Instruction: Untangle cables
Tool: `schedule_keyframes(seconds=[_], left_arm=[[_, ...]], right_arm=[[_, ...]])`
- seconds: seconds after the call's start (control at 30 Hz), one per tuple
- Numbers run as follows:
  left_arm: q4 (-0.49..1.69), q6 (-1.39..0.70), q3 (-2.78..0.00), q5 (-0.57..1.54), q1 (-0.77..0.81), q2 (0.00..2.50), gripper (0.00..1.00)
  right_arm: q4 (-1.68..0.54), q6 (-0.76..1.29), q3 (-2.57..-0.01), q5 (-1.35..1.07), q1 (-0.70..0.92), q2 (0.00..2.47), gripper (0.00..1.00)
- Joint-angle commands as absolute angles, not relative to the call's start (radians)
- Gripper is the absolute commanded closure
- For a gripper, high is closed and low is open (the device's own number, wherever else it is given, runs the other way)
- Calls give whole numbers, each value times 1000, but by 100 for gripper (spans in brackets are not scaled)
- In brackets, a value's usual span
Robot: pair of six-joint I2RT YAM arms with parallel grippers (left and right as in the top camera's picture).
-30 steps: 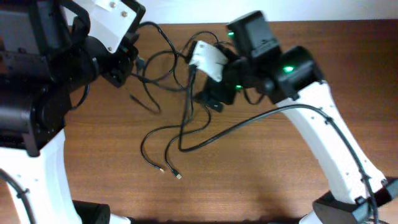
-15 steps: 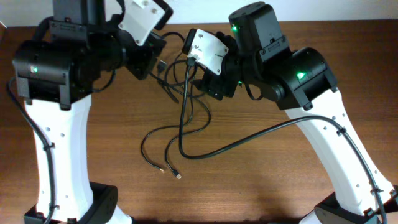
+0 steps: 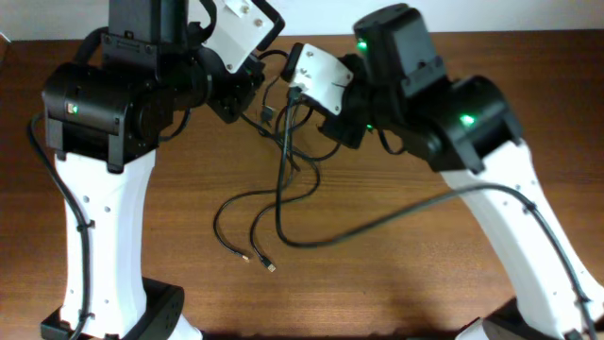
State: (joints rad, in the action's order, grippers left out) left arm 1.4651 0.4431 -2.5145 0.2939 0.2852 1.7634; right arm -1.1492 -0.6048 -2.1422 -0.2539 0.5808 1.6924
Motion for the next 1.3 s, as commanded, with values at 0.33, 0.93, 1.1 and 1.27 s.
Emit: schedule_keyframes(seconds=[0.33,0.93,1.1,1.27], left_arm=[[1430,389,-2522,266,286,1672,100],[1434,390,-2519,155,286,1707,100],[1409,390,-2519,127,285,1924,100],[1353,357,-2519,58,213,2081,100]], right_arm=[[-1198,-563,-2158,-240,582,1668,45],[-1197,-452,-2262,-253,582,1576,96],[-1264,-398,-2278,-253,582,1385,96],[-1408,-382,-2278,-253,582,1294,96]])
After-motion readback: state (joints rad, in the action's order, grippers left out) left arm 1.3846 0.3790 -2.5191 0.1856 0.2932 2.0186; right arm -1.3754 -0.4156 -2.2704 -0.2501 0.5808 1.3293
